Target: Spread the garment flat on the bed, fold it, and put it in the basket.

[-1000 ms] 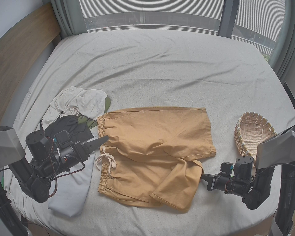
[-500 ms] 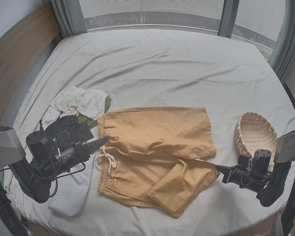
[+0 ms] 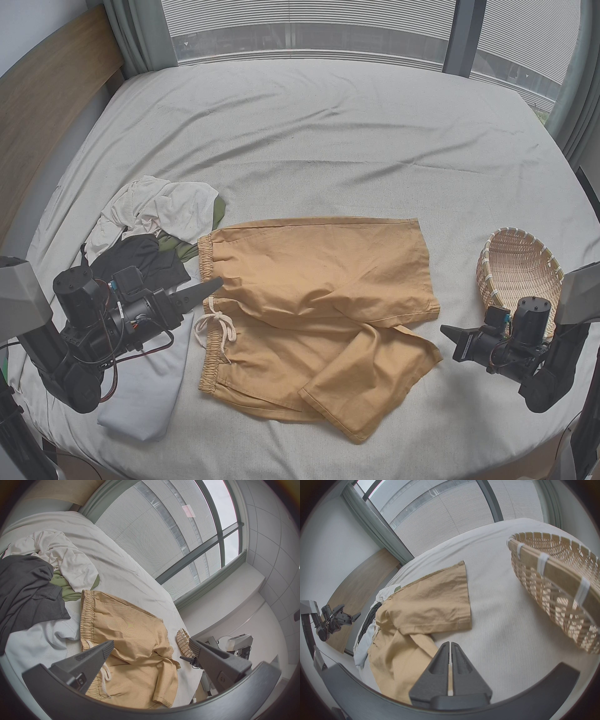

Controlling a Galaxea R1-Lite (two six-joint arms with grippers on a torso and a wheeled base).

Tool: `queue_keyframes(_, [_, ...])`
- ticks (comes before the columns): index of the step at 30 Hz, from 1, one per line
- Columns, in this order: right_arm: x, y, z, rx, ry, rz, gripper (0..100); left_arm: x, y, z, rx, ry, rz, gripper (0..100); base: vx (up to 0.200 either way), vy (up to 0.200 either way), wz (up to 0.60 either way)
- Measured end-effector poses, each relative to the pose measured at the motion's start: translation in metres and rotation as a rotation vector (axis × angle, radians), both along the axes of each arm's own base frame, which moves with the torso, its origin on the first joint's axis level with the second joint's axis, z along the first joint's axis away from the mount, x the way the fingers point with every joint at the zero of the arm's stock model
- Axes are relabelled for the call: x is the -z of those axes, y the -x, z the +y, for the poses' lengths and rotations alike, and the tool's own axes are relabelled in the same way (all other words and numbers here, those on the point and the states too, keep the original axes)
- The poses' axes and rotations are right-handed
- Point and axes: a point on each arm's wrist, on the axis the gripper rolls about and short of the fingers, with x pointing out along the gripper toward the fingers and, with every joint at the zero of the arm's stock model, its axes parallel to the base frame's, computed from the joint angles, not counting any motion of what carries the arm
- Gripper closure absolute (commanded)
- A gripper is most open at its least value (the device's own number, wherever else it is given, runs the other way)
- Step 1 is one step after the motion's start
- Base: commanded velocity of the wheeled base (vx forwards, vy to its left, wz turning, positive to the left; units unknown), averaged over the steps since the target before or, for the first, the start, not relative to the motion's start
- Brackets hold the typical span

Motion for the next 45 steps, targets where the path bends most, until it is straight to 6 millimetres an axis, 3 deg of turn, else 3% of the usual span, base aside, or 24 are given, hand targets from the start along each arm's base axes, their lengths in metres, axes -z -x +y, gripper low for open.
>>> queue_keyframes(5, [0.005,0.014,-0.002,-0.021,0.000,0.058,0,0.001,0.000,0.000,0.001,0.000,0.003,0,0.000,0.000,0.00])
queue_keyframes(17, [0.015,0.018,0.008,-0.062,0.012,0.100,0,0.001,0.000,-0.001,0.002,-0.001,0.003,0,0.000,0.000,0.00])
queue_keyframes(18, [0.017,0.017,0.009,-0.065,0.013,0.103,100,0.001,0.000,0.000,0.001,-0.001,0.003,0,0.000,0.000,0.00])
queue_keyframes(32, [0.018,0.010,0.008,-0.049,0.012,0.091,100,0.001,0.000,-0.001,0.002,-0.001,0.005,0,0.000,0.000,0.00])
queue_keyframes(45, [0.000,-0.030,-0.002,0.082,-0.004,-0.072,100,0.005,-0.001,-0.003,0.007,-0.004,0.016,0,0.000,0.000,0.00])
